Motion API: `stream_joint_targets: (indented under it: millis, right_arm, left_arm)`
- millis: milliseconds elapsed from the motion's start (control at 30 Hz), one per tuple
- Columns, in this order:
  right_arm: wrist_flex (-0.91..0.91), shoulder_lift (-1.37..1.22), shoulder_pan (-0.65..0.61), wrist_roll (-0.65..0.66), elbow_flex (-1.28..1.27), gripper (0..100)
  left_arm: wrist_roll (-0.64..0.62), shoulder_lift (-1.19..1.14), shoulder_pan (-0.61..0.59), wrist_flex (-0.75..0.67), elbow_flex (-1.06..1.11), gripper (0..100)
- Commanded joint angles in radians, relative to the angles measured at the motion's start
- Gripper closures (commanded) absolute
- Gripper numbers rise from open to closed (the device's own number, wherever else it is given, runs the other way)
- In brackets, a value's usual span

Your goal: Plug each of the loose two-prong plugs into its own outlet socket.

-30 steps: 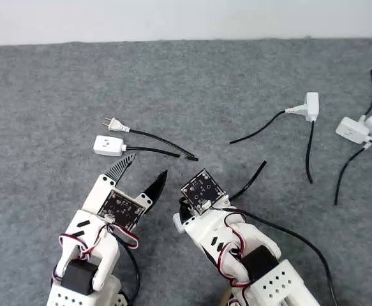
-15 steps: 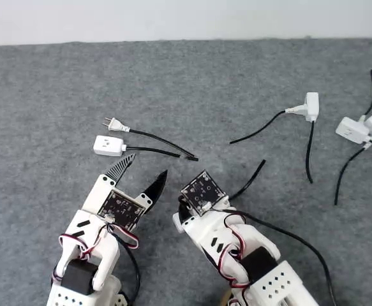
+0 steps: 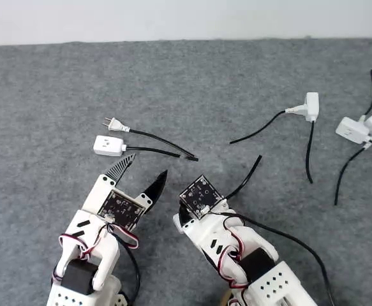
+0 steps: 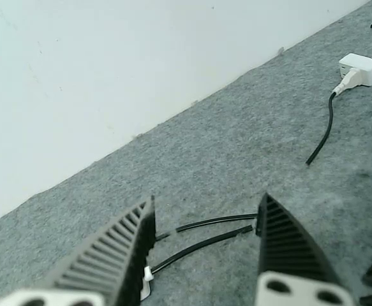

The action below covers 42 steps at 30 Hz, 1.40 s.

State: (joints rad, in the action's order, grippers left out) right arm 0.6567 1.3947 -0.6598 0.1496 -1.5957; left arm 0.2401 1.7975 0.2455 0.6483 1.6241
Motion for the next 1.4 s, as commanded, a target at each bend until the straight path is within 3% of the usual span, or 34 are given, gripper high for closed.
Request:
stream_joint_targets:
  millis: [0,300,467,600,1367]
  right_arm:
    - [-0.013,-0.013,0.007,0.014,-0.003,99.1]
    - [-0.042,-0.015,0.005,0.017,-0.031,99.1]
    - [-0.099,-0.008,0.005,0.15,-0.092,99.1]
    - [-0.102,-0.005,0.005,0.117,-0.094,99.1]
    - [0.033,-0.015,-0.024,0.213,-0.095,99.1]
  left_arm:
    - [-0.009,0.003,-0.008,-0.031,-0.008,75]
    - [-0.009,0.003,-0.008,-0.031,-0.008,75]
    - [-0.009,0.003,-0.008,-0.031,-0.008,75]
    - [-0.009,0.003,-0.008,-0.031,-0.008,75]
    - [-0.009,0.003,-0.008,-0.031,-0.007,75]
